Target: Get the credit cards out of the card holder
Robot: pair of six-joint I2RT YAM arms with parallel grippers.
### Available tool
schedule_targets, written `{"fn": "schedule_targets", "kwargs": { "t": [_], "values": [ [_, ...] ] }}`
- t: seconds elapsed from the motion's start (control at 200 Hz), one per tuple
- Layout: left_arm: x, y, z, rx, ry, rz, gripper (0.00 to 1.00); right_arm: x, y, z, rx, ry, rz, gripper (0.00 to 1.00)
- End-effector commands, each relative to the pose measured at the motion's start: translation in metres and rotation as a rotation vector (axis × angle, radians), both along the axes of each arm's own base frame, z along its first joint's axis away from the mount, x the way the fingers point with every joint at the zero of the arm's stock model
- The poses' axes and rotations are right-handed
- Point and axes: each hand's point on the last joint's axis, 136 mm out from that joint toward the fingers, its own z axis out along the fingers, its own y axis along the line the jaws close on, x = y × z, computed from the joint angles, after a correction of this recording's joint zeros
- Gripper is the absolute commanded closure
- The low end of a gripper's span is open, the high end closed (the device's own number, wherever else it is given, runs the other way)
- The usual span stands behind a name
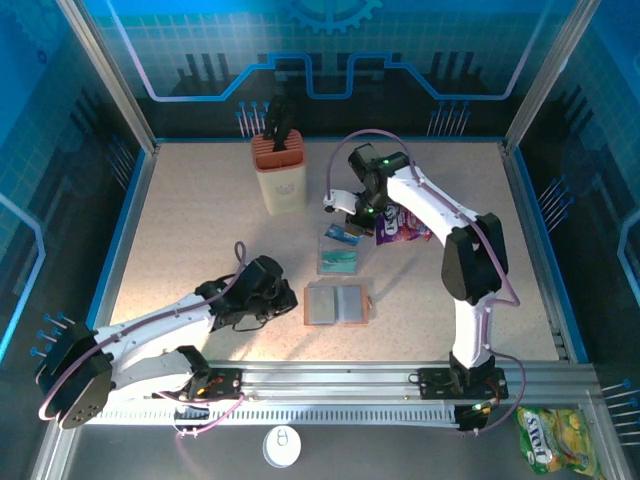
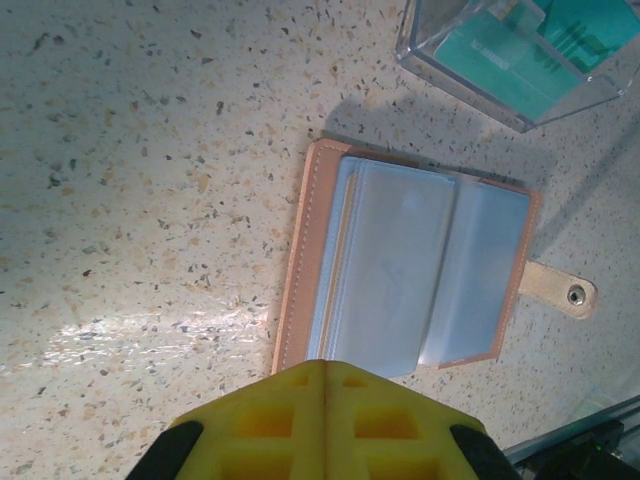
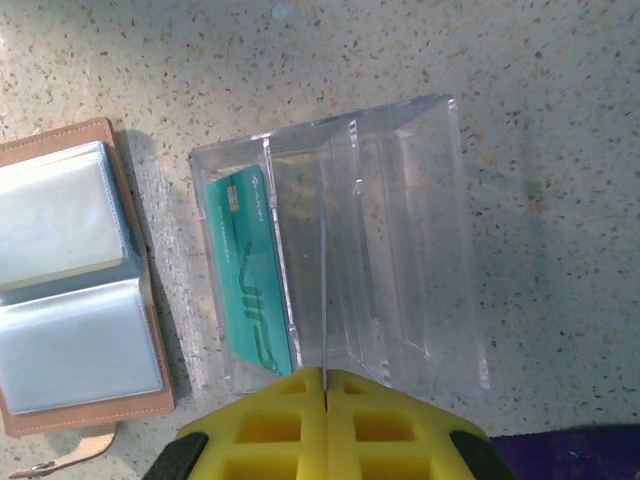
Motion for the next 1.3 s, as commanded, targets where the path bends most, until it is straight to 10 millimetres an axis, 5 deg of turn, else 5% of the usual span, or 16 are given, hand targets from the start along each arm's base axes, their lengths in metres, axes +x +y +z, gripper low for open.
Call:
{"fn": "schedule_targets", "kwargs": {
  "t": [0.0, 0.875, 0.921, 1.296],
  "values": [
    [-0.003, 0.009, -0.004, 0.021, 0.011, 0.023, 0.94, -0.005, -0.002, 0.002, 0.007, 0.067, 0.039, 1.00],
    [-0.006, 0.019, -0.005, 0.021, 0.018, 0.052, 0.93, -0.011, 0.008, -0.034, -0.065, 0.238, 0.129, 1.00],
    [-0.007, 0.020, -0.006, 0.022, 0.018, 0.052, 0.93, -0.013, 0.008, -0.046, -0.084, 0.265, 0.135, 1.00],
    [-0.007, 0.021, -0.007, 0.023, 0.020, 0.054, 0.92, -0.014, 0.015, -0.055, -0.104, 0.262, 0.149, 0.89]
  ]
}}
